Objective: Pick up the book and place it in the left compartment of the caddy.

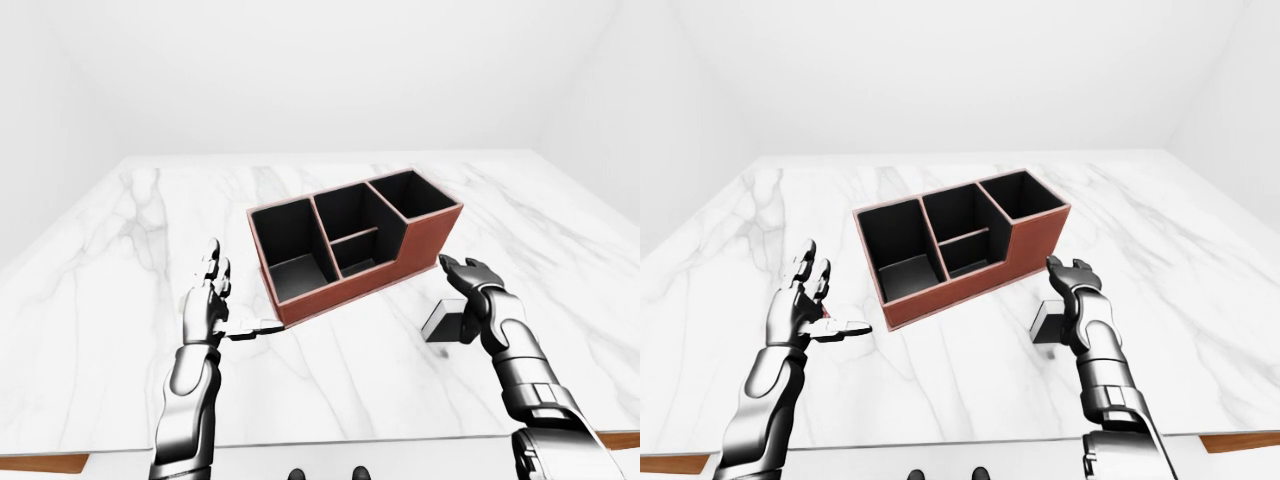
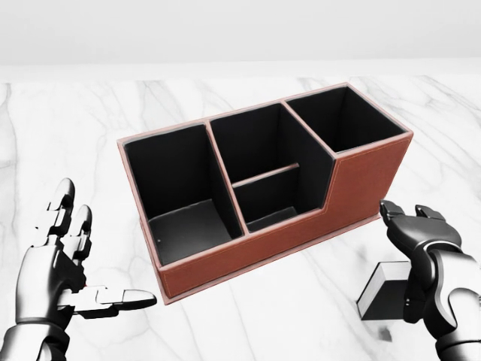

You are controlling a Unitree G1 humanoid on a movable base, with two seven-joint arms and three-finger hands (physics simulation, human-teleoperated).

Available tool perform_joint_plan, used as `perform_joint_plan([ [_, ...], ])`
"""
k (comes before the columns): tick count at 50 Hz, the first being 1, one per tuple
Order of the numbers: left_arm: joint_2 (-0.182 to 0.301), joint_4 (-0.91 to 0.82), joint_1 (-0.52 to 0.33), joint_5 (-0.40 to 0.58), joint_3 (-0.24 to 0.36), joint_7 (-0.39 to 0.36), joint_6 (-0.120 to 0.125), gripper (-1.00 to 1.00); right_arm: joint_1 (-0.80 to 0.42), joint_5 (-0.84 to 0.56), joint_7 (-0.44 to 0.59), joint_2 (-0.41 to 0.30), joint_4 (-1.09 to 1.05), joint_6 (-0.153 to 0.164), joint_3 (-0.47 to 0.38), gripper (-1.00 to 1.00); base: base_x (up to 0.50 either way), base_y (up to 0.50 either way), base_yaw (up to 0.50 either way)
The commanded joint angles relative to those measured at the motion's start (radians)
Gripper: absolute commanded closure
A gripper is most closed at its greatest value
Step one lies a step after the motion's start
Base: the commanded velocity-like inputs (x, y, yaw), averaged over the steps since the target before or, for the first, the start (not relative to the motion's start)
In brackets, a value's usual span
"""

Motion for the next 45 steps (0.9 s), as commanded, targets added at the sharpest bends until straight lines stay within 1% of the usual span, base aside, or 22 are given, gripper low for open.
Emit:
perform_joint_plan([
  [1, 0.002, 0.018, -0.008, 0.002, 0.0, 0.001, 0.0, -1.0, -0.067, 0.062, -0.138, 0.003, 0.246, 0.0, 0.057, -1.0, 0.0, 0.0, 0.0],
  [7, 0.001, 0.021, -0.006, 0.007, -0.004, 0.004, 0.0, -1.0, -0.093, 0.111, -0.19, -0.015, 0.343, 0.0, 0.067, -1.0, 0.0, 0.0, 0.0],
  [12, -0.001, 0.016, -0.003, 0.011, -0.008, 0.005, 0.0, -1.0, -0.081, 0.126, -0.199, -0.031, 0.366, 0.0, 0.079, -1.0, 0.0, 0.0, 0.0],
  [23, -0.002, 0.015, -0.002, 0.013, -0.009, 0.006, 0.0, -1.0, -0.089, 0.162, -0.241, -0.057, 0.434, 0.0, 0.077, -1.0, 0.0, 0.0, 0.0],
  [24, -0.002, 0.017, -0.003, 0.013, -0.009, 0.006, 0.0, -1.0, -0.089, 0.159, -0.252, -0.059, 0.445, 0.0, 0.081, -0.42, 0.0, 0.0, 0.0],
  [25, -0.002, 0.017, -0.003, 0.013, -0.009, 0.006, 0.0, -1.0, -0.087, 0.161, -0.25, -0.061, 0.445, 0.0, 0.082, 0.77, 0.0, 0.0, 0.0],
  [26, -0.002, 0.016, -0.002, 0.013, -0.009, 0.006, 0.0, -1.0, -0.078, 0.159, -0.248, -0.066, 0.436, 0.0, 0.085, 1.0, 0.0, 0.0, 0.0],
  [32, -0.001, 0.017, -0.003, 0.013, -0.008, 0.006, 0.0, -1.0, -0.037, 0.153, -0.205, -0.085, 0.365, 0.0, 0.072, 1.0, 0.0, 0.0, 0.0],
  [33, -0.001, 0.017, -0.003, 0.013, -0.008, 0.006, 0.0, -1.0, -0.022, 0.14, -0.173, -0.091, 0.355, 0.0, 0.079, 1.0, 0.0, 0.0, 0.0],
  [35, -0.001, 0.018, -0.004, 0.012, -0.007, 0.005, 0.0, -1.0, -0.006, 0.13, -0.154, -0.092, 0.331, 0.0, 0.072, 1.0, 0.0, 0.0, 0.0],
  [40, 0.0, 0.028, -0.008, 0.012, -0.007, 0.005, 0.0, -1.0, -0.006, 0.118, -0.121, -0.092, 0.302, 0.0, 0.054, 1.0, 0.0, 0.0, 0.0],
  [45, 0.0, 0.028, -0.008, 0.012, -0.008, 0.006, 0.0, -1.0, 0.02, 0.078, -0.022, -0.083, 0.185, 0.0, 0.046, 1.0, 0.0, 0.0, 0.0],
])
